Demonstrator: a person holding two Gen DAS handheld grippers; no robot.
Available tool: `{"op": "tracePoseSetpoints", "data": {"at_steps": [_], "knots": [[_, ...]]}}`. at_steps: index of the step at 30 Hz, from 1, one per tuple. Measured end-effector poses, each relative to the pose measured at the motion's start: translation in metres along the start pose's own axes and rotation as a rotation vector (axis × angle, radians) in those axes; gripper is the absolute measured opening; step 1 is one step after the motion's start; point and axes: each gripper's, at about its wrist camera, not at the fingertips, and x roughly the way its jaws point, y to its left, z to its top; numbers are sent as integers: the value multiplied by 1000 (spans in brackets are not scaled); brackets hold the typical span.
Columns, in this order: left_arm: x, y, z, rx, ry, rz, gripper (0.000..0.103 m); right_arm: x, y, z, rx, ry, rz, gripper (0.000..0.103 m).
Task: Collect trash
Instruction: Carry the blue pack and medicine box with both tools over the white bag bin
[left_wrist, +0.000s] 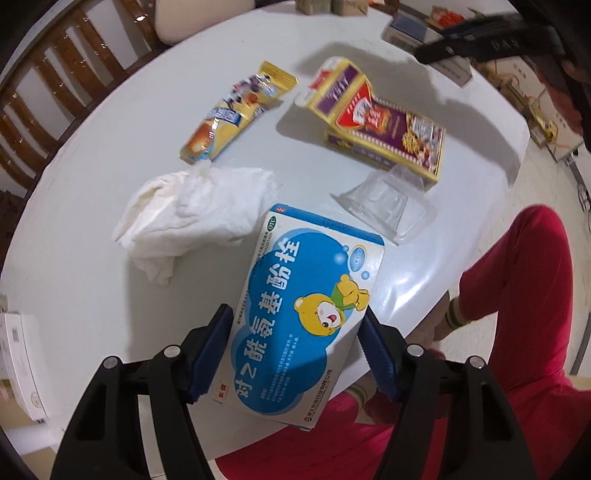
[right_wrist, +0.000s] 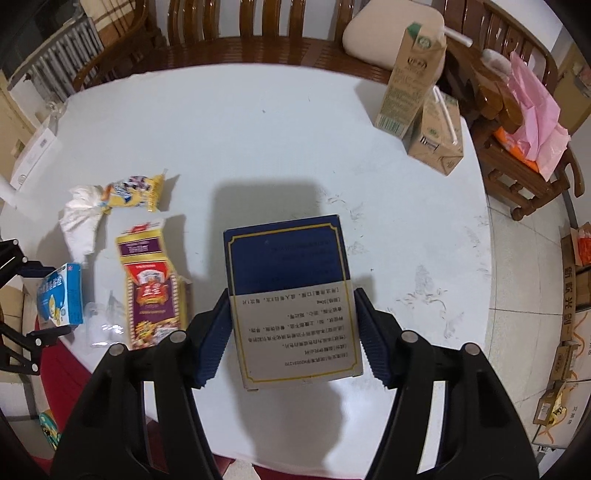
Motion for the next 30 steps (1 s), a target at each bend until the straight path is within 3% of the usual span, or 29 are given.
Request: {"op": "tracePoseSetpoints", "data": {"at_steps": [7, 12, 14, 27, 30], "knots": [[-27, 8, -1, -62, -61, -38, 66, -38, 3, -12, 11, -68, -9, 63], [-58, 12, 1, -102, -121, -21, 66, -61, 13, -19, 14, -121, -13, 63], [-71, 6, -2, -99, -150, 18, 66, -79, 20, -25, 5, -159, -9, 63], [-132, -43, -35, -126, -278, 76, 66, -192, 84, -96, -98, -387, 6, 63], [-138, -54, -46, -131, -296, 81, 66, -204, 94, -112, -110, -401, 18, 63]]}}
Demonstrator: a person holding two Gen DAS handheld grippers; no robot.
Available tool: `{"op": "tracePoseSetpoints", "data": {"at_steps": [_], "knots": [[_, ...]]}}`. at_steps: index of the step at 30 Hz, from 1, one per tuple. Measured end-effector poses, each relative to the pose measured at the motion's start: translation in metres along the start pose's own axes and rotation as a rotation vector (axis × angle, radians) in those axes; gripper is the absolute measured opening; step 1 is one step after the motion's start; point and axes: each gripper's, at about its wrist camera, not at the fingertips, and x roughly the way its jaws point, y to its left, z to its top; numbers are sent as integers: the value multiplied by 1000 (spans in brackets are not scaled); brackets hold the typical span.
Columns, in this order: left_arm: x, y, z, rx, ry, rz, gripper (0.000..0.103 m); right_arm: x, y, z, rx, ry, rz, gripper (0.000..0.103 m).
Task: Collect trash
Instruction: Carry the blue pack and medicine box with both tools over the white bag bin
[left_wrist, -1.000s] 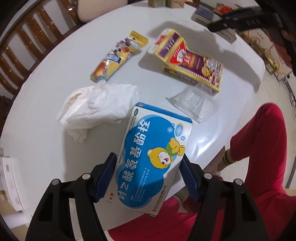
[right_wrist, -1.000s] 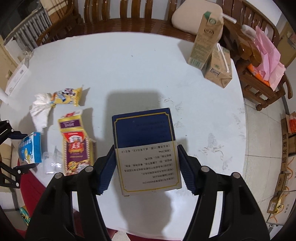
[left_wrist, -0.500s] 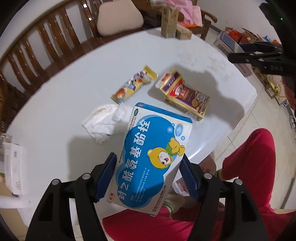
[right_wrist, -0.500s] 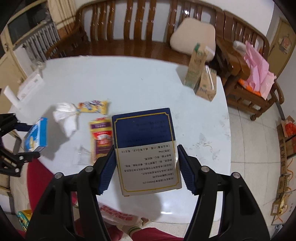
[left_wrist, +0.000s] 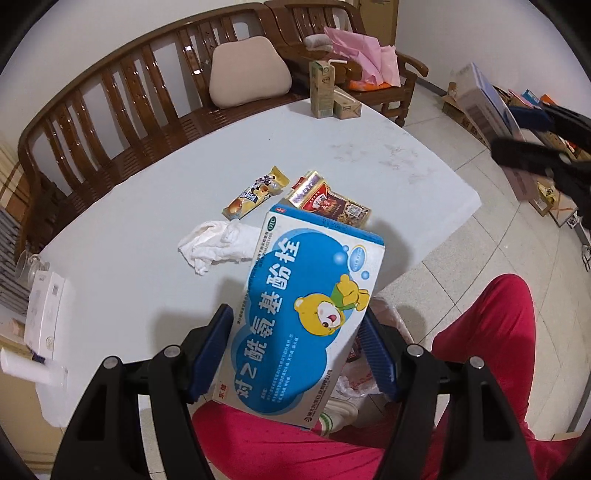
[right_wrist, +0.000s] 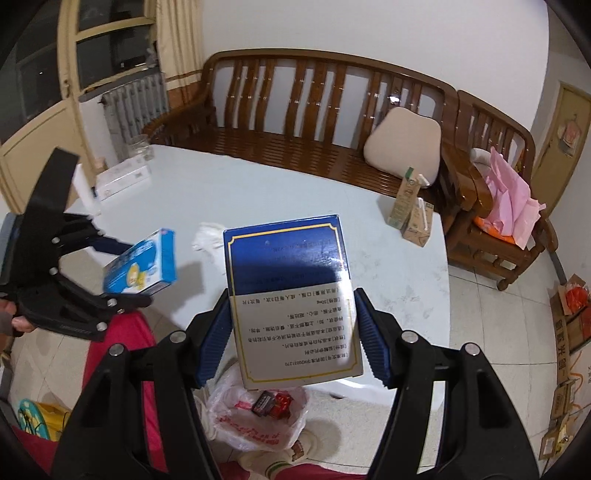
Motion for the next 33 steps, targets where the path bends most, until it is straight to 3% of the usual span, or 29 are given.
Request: {"op": "tracePoseSetpoints", "data": {"at_steps": [10, 17, 33], "knots": [[-13, -28, -37, -33, -16, -2, 66, -41, 44, -42, -46, -44, 12, 63], [-5, -44, -55, -78, -20, -37, 66, -40, 62, -74, -61, -21, 30, 63], [97, -56, -87, -221, 123, -134, 66, 27, 62, -154, -3, 118, -43, 63]]}}
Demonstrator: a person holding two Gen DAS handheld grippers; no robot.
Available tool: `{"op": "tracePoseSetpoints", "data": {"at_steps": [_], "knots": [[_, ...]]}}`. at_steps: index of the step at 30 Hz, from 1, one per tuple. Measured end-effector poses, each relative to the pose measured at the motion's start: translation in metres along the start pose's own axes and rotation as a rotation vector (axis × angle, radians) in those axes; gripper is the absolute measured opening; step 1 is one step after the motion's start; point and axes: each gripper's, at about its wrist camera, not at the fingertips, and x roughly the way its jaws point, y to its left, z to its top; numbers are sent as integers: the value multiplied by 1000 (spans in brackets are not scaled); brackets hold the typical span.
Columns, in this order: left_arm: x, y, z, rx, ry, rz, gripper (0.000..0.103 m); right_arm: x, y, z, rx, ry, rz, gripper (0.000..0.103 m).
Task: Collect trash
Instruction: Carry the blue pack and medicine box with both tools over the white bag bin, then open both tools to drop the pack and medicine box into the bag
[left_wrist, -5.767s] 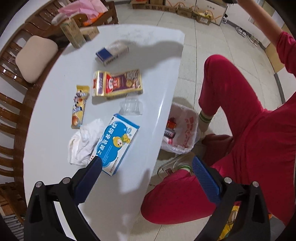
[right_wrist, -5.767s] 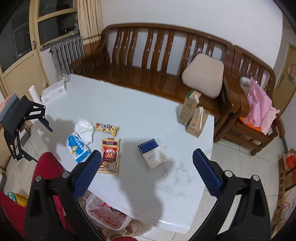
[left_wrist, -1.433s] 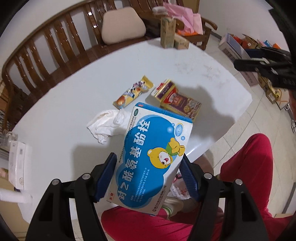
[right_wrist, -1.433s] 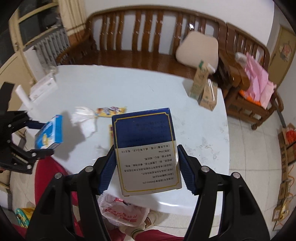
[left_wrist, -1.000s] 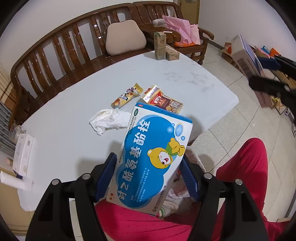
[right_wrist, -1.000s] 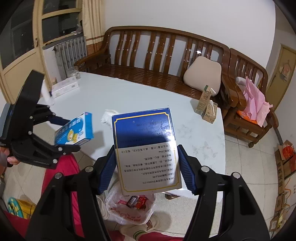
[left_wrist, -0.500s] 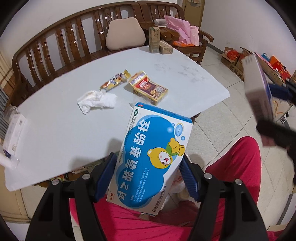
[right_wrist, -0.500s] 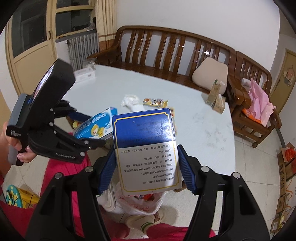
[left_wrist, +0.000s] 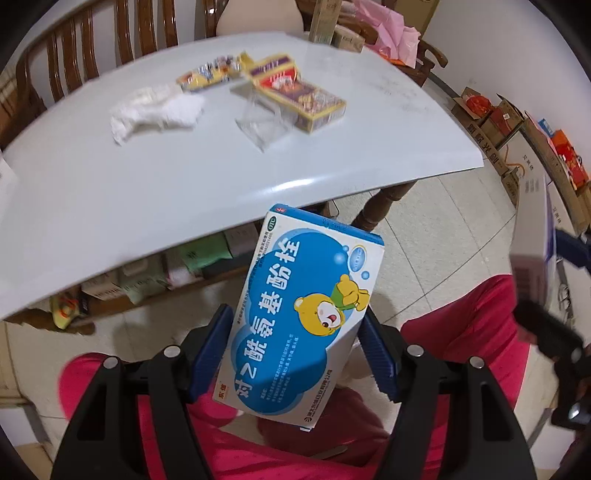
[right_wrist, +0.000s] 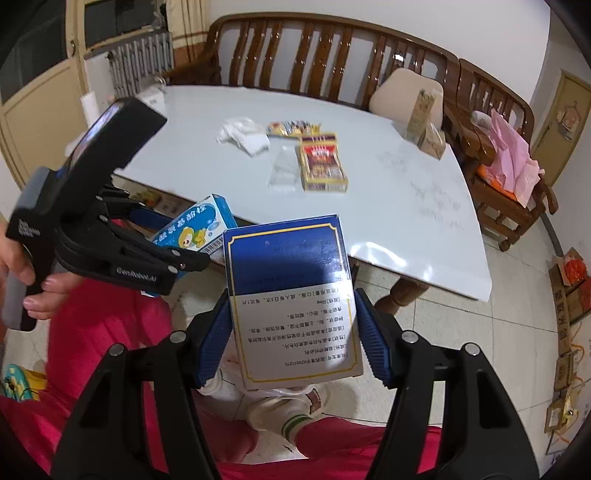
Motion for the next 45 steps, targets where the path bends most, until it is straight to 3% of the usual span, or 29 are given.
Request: {"op": "tracePoseSetpoints", "data": {"at_steps": [6, 9, 17, 30, 45], "knots": [[34, 5, -5, -65, 30, -19, 66, 40, 4, -26, 53, 52, 7, 63], [55, 10, -5, -116, 35, 7, 66, 61, 5, -39, 82, 76, 2, 63], [119, 20, -10, -217, 130, -14, 66, 116, -2, -63, 182, 146, 18, 63], [192, 18, -6, -245, 255, -18, 66, 200, -6, -95, 273, 302, 64, 63], [255, 20, -3, -264, 387, -34, 66, 256, -3, -115, 307, 387, 72, 63]]}}
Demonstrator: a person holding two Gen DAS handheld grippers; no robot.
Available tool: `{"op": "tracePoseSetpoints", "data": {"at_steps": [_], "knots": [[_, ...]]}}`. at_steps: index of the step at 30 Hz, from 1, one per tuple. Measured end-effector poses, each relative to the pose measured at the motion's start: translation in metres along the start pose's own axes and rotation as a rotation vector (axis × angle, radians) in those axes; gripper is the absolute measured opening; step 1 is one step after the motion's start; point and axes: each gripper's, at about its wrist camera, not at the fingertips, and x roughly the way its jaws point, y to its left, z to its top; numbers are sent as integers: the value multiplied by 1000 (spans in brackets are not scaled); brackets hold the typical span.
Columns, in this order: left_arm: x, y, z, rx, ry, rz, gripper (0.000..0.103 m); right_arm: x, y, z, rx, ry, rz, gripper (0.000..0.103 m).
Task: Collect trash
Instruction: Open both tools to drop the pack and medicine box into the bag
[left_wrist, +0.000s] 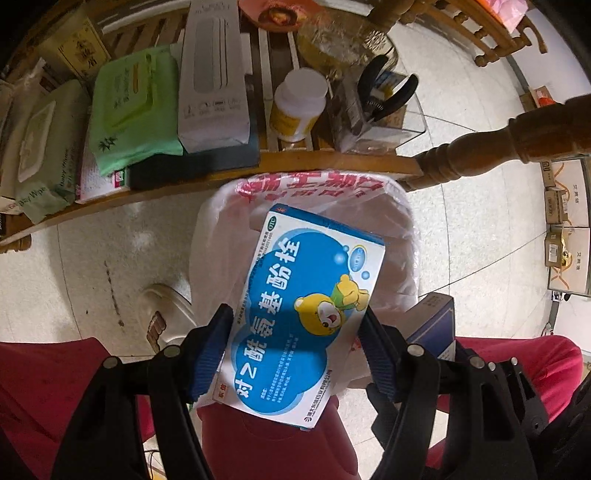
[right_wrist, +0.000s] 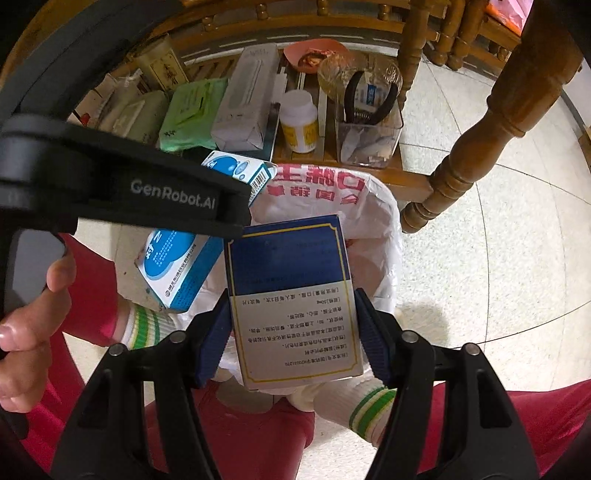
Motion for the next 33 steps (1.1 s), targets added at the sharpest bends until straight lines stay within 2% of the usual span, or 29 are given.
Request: {"op": "tracePoseSetpoints", "data": {"at_steps": [13, 25, 26, 29, 33], "knots": [[32, 2, 17, -38, 64, 3, 66, 42, -10, 5, 43, 69, 22, 63], [50, 15, 24, -74, 110, -20, 67, 63, -14, 6, 61, 116, 28, 63], [51, 16, 24, -76, 119, -20, 67, 63, -13, 6, 57, 114, 28, 64], [54, 17, 24, -81, 121, -13, 77, 62, -10, 7, 44, 100, 26, 82], [45, 14, 21, -53, 90, 54, 78, 57, -9, 7, 38, 83, 22, 82]]}}
